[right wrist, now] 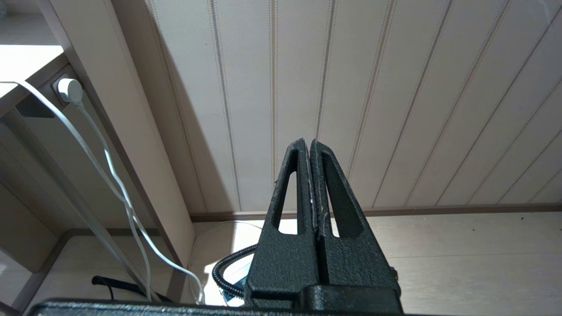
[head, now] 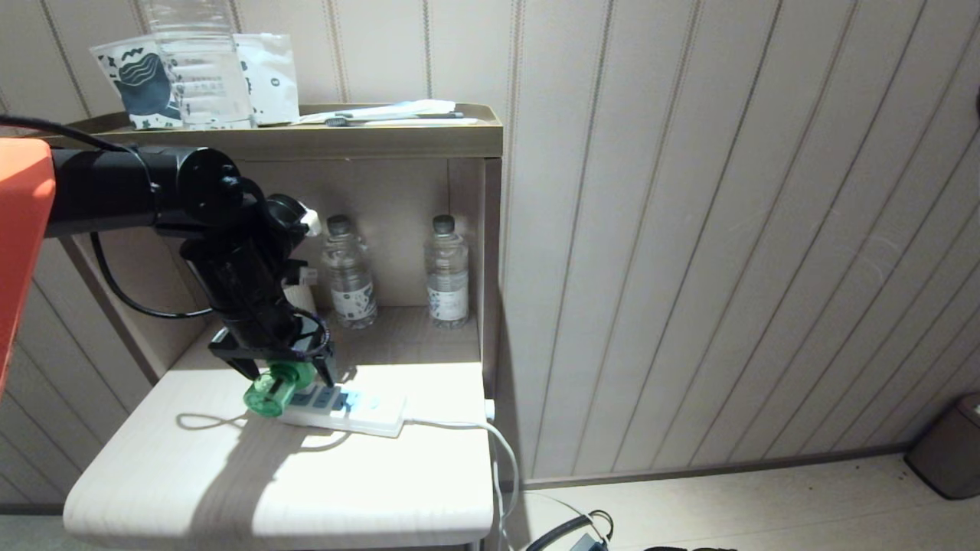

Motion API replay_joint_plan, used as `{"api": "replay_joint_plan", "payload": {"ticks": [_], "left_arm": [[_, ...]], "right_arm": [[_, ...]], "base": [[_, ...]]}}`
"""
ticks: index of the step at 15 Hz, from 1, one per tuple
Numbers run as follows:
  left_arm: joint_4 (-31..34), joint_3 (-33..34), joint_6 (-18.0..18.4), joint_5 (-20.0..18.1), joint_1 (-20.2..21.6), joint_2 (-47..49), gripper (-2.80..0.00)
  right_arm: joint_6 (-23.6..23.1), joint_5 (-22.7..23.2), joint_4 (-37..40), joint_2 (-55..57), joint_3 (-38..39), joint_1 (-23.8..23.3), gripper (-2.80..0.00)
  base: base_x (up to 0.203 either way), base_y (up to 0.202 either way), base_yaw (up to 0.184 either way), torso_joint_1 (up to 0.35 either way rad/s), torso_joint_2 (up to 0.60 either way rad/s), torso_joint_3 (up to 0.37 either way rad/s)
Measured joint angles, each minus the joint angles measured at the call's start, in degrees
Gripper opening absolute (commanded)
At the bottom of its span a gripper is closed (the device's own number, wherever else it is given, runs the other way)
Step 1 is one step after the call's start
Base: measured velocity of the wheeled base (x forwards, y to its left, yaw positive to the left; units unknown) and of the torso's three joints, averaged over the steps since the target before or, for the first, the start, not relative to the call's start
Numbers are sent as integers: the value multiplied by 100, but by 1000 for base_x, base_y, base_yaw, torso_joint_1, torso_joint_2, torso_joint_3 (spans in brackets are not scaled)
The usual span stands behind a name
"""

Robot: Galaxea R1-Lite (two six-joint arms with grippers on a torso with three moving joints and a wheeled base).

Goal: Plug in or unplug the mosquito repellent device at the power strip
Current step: Hold the socket with your right hand and unplug it with your left hand

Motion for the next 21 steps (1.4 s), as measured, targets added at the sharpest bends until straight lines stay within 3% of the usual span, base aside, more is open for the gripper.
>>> {"api": "replay_joint_plan", "payload": {"ticks": [7,14,15,17,21], "left_arm": [[-159,190,-14,-198,6,-698,0],[-1509,559,21,-78,213,-1792,0],[-1571,598,24,46,243,-1964,-280],[-1606,772,47,256,337,-2262,-280],[-1566,1137,74,326,580,-2761,-280]], "right_arm": [[0,1,0,0,0,0,-280],[2,-1,0,0,0,0,-280],[0,-1,0,0,0,0,-280],[0,1,0,0,0,0,-280],[0,1,0,0,0,0,-280]], "base": [[0,0,0,0,0,0],[0,0,0,0,0,0],[0,0,0,0,0,0],[0,0,0,0,0,0],[0,0,0,0,0,0]]}}
